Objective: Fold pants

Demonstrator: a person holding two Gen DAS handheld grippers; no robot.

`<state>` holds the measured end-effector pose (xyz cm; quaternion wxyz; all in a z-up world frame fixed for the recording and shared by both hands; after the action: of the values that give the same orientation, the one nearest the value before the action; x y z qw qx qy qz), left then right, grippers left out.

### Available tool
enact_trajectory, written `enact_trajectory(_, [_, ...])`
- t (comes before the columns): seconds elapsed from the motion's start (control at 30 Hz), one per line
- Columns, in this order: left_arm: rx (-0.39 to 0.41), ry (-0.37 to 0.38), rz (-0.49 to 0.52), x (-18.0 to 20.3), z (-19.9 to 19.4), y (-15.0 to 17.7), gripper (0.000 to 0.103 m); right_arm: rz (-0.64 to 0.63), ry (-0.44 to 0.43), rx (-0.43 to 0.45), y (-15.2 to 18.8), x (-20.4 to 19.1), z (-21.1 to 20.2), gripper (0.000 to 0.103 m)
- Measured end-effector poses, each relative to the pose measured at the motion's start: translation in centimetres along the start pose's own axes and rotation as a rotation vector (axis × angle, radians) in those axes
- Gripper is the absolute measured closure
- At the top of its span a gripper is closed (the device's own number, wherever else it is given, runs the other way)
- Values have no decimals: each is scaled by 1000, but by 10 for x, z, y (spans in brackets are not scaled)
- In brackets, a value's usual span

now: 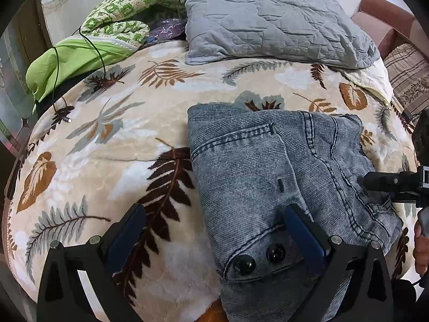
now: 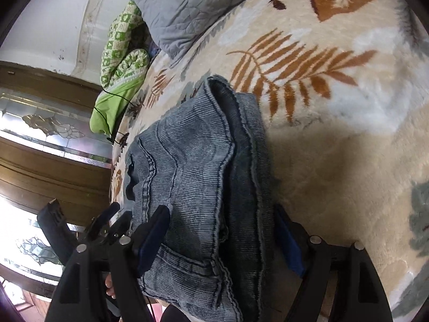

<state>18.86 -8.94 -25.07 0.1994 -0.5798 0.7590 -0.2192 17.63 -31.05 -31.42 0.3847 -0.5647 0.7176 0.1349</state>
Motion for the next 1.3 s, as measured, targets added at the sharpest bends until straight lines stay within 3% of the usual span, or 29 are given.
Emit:
enact_trajectory(0.33, [12,34,-24,5,7,-8,0,-59,40,18,-5,-13,15,21])
enact_trajectory(0.6, [4,130,-14,18,-2,-4,0,-55,22,39,-3,-11,14,27])
enact_trajectory(0.63, [6,135,-14,18,-3,-3,1,-57,23,41,-2,-10,13,28])
enact_trajectory(0.7, [-3,182,-22,18,-5,1,18,-56,21,47,0,-8,11,30])
enact_trajectory(0.77, [-24,235,-50,19,-5,3,26,-44,17,55,2,-7,8,34])
enact_trajectory(1.1, [-49,260,-86,9,-12,6,26,-17,-29,36,19,-7,-8,36])
enact_trajectory(1.3, [-101,323,-109,17,5,8,26,-65,0,5,20,-18,-1,36])
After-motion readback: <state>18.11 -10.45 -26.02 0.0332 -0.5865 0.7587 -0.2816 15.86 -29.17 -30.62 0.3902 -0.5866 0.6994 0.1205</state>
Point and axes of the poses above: each gripper's, at about its wrist camera, not at the fingertips, and z roughly the way its jaws point, x to its right, y to its underside, the point moved 8 cm from there along z, roughly the way its jaws point
